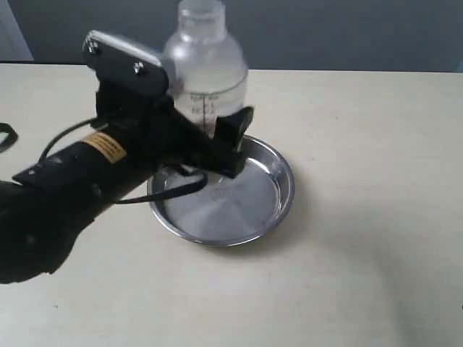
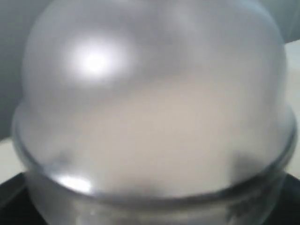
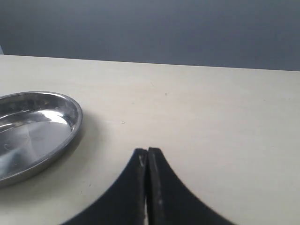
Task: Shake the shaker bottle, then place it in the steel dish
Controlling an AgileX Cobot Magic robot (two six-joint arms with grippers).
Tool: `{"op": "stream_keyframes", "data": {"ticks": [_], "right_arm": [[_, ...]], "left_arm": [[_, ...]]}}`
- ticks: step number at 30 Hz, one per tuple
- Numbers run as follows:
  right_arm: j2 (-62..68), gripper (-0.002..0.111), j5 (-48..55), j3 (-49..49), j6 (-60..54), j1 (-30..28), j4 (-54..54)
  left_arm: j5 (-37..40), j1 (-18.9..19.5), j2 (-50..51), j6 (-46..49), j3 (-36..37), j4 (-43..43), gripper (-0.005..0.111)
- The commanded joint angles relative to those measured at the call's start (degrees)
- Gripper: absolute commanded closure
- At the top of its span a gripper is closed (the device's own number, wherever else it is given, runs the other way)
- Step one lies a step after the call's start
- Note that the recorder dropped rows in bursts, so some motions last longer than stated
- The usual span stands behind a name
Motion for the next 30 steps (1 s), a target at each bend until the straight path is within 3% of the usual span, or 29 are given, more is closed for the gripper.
{"op": "stream_keyframes", "data": {"ticks": [1,7,11,18,20,22,23,25,30], "right_arm": [[-0.22,0.109,-0.75,0.07,-0.02,0.01,-0.26],[-0.22,0.109,-0.75,0.07,-0.02,0.01,-0.26],[-0.22,0.109,-0.75,0.07,-0.02,0.01,-0.26],[-0.22,0.109,-0.75,0.07,-0.02,0.01,-0.26],[-0.22,0.109,-0.75,0.07,-0.02,0.01,-0.26],[-0.22,0.109,-0.75,0.07,-0.02,0.01,-0.26],[-0.22,0.109,-0.75,0.07,-0.02,0.01,-0.26],[-0.22,0.109,-0.75,0.07,-0.02,0.01,-0.26],[-0.22,0.109,-0.75,0.07,-0.02,0.01,-0.26]], "left_arm": [[-8.31,-2.49,-9.34,-0.64,-5.23,8.81,0.107],[1.06,0.19,-2.43,1.82,-0.97,-3.22,0.107],[-1.21,-0.34,3.29,-5.85,1.42,0.59,0.107],[-23.39,-1.37,-2.67,-10.24,-1.23,20.49,0.107],[-16.65,-1.37,-5.53,-8.96,-3.38,17.84,0.107],[-2.1,0.5,-4.3,-4.48,-3.16,8.58,0.107],[0.79,1.64,-1.38,-3.01,-1.3,4.51,0.107],[-4.82,2.28,4.64,-7.86,2.79,2.09,0.107],[-23.37,0.95,3.79,-15.74,3.06,17.21,0.107]]}}
